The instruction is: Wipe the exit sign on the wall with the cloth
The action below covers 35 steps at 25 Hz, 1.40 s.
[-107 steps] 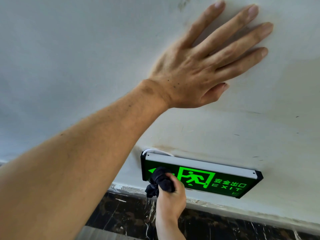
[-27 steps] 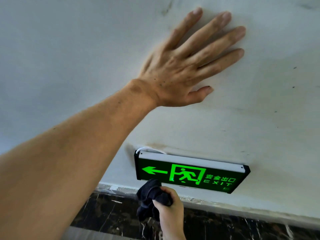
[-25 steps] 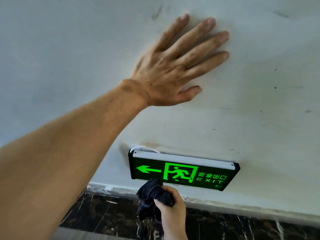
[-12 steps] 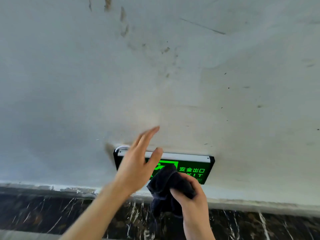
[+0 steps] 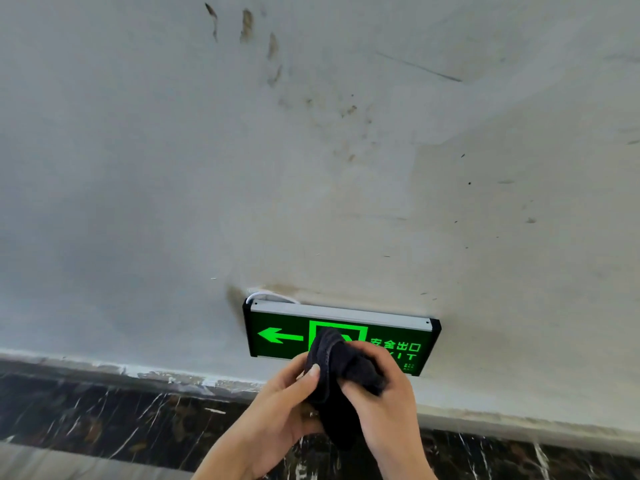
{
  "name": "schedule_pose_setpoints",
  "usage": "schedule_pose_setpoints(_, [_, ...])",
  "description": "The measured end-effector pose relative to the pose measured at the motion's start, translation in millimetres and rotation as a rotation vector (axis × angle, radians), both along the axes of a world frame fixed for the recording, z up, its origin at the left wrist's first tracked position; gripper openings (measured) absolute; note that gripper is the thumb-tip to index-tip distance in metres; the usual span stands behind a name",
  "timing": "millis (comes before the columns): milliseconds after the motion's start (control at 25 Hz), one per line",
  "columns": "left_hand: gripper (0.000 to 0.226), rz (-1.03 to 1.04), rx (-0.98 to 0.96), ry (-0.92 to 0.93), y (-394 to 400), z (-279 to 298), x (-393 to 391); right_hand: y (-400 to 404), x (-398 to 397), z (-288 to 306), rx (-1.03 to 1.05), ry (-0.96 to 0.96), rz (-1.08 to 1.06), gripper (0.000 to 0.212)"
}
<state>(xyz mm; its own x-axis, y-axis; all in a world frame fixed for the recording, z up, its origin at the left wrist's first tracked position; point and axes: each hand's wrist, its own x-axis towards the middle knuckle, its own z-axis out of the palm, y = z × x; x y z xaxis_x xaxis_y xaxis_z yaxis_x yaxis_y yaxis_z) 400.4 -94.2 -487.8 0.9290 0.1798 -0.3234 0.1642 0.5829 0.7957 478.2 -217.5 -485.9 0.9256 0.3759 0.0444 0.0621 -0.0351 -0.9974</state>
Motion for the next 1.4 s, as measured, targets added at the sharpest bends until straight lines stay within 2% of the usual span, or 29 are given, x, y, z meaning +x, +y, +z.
schedule_pose_setpoints(120, [0.039, 0.031, -0.066, -0.032, 5.6, -2.6, -2.8, -0.8, -2.5, 18.0, -0.122, -0.137, 0.098, 0.044])
schedule_pose_setpoints(240, [0.033, 0.097, -0.128, -0.037, 13.2, -8.1, -6.0, -4.3, 0.6, 56.1, -0.267, -0.296, 0.198, 0.044])
schedule_pose_setpoints(440, [0.039, 0.303, -0.243, 0.001, 27.1, -22.0, -17.1, 19.6, 40.5, 96.0, -0.474, -1.016, -0.138, 0.058])
schedule_pose_setpoints(520, [0.04, 0.346, -0.288, 0.001, 31.5, -24.2, -20.9, 32.8, 61.1, 101.8, -0.542, -1.202, -0.221, 0.059])
schedule_pose_setpoints(640, [0.044, 0.394, -0.351, -0.041, 41.1, -24.7, -28.9, 49.9, 86.3, 108.2, -0.636, -1.346, -0.308, 0.063])
schedule_pose_setpoints(760, [0.082, 0.434, -0.39, -0.101, 60.4, -26.1, -39.7, 63.4, 105.0, 112.6, -0.694, -1.411, -0.386, 0.066])
schedule_pose_setpoints(840, [0.096, 0.493, -0.357, -0.109, 76.0, -29.7, -45.6, 69.0, 118.0, 113.9, -0.734, -1.435, -0.407, 0.067])
schedule_pose_setpoints(880, [0.094, 0.537, -0.313, -0.097, 83.4, -33.2, -47.5, 70.8, 123.7, 113.4, -0.759, -1.444, -0.402, 0.069])
schedule_pose_setpoints(1000, [0.045, 0.747, -0.185, -0.022, 102.6, -39.1, -43.2, 75.3, 137.1, 108.6, -0.773, -1.478, -0.409, 0.07])
schedule_pose_setpoints(1080, [0.031, 0.86, -0.017, 0.069, 110.4, -35.1, -34.4, 78.2, 141.6, 106.0, -0.758, -1.507, -0.453, 0.07])
schedule_pose_setpoints(1200, [0.038, 0.928, 0.48, 0.197, 113.2, -20.5, -17.9, 81.9, 145.0, 102.6, -0.721, -1.553, -0.532, 0.071])
schedule_pose_setpoints(1280, [0.044, 0.88, 0.807, 0.244, 109.4, -10.8, -4.9, 83.6, 146.2, 101.1, -0.695, -1.588, -0.578, 0.069])
schedule_pose_setpoints(1400, [0.05, 0.787, 0.951, 0.242, 103.5, -10.5, 16.6, 84.7, 148.3, 100.1, -0.688, -1.603, -0.595, 0.072])
